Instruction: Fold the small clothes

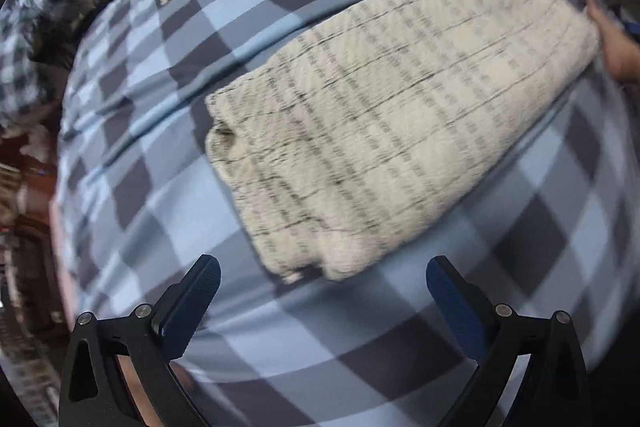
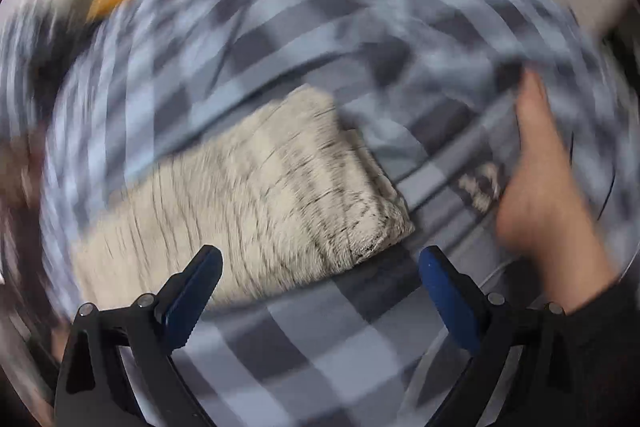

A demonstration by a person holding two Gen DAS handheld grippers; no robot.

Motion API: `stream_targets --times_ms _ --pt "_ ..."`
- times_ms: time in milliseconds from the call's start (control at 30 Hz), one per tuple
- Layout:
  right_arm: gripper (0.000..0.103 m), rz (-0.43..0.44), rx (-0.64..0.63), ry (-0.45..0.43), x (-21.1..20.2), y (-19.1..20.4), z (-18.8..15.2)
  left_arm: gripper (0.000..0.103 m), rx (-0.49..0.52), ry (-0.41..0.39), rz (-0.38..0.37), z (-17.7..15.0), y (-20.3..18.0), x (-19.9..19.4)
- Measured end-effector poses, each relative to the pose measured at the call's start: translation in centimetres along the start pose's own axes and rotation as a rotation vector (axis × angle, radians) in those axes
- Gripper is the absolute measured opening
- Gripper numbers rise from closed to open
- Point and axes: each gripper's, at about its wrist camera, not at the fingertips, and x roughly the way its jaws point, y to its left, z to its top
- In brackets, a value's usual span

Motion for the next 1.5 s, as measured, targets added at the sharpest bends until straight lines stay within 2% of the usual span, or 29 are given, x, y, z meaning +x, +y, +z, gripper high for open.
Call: stream_targets --times_ms 67,167,200,233,367,467,567,633,667,700,733,800,900,1000,1167,1333,1500 --pt "0.097 0.028 0.178 -0.009 1.8 -3.2 -0.9 0.103 -0.015 0.000 0.032 0.0 0.5 -0.2" --pt "0.097 0.043 0.304 -0.016 4.3 -6.1 -2.8 0.103 0.001 -0.026 0.162 0.0 0.7 -1.2" --pt "0.097 0.067 0.345 -0.014 5.2 -6.8 -3.4 0.103 0.008 -0.035 0.209 0.1 0.7 -1.4" --pt "0.097 0.119 0.381 -0.009 5.9 -7.3 -3.9 0.103 0.005 -0.039 0.226 0.1 0.8 -1.5" --pt "0.097 0.311 0.501 0.038 8.8 -7.4 -4.0 0.103 -0.069 -0.052 0.173 0.2 2.1 -2.2" --pt "0.097 0.368 0.525 0.042 10.1 -6.6 -3.0 0.103 -0.135 -0.058 0.141 0.3 3.2 -2.5" --pt "0.097 0.398 0.492 0.014 10.7 -5.3 -1.7 0.103 -0.180 -0.060 0.162 0.2 4.1 -2.5" --pt "0.097 0.380 0.404 0.041 11.3 -3.4 -0.8 0.103 -0.208 -0.068 0.165 0.1 4.8 -2.5" --pt "0.090 0.372 0.367 0.042 11.2 -2.7 -0.7 0.103 -0.224 -0.072 0.158 0.1 5.1 -2.5" --pt "0.072 0.340 0.335 0.034 11.0 -2.1 -0.6 0.103 -0.245 -0.075 0.149 0.0 5.4 -2.5" --pt "0.070 0.308 0.305 0.016 10.8 -1.6 -0.4 0.103 -0.258 -0.077 0.148 0.0 5.6 -2.5" --pt "0.056 0.311 0.287 -0.033 9.9 -1.2 -0.6 0.103 -0.274 -0.080 0.167 0.1 5.9 -2.4" --pt "0.044 0.305 0.291 -0.075 8.8 -1.0 -0.9 0.103 -0.255 -0.094 0.191 0.3 5.7 -2.6" --pt "0.041 0.282 0.274 -0.108 7.4 -0.3 -0.9 0.103 -0.218 -0.108 0.215 0.4 5.2 -3.1" --pt "0.039 0.291 0.300 -0.076 6.7 -1.7 -1.1 0.103 -0.194 -0.135 0.217 0.3 4.9 -4.0" --pt "0.039 0.306 0.348 -0.077 6.2 -3.0 -2.1 0.103 -0.227 -0.138 0.194 0.0 5.7 -4.4" --pt "0.037 0.269 0.333 -0.130 4.3 -3.7 -0.7 0.103 -0.279 -0.134 0.159 -0.2 6.8 -4.4"
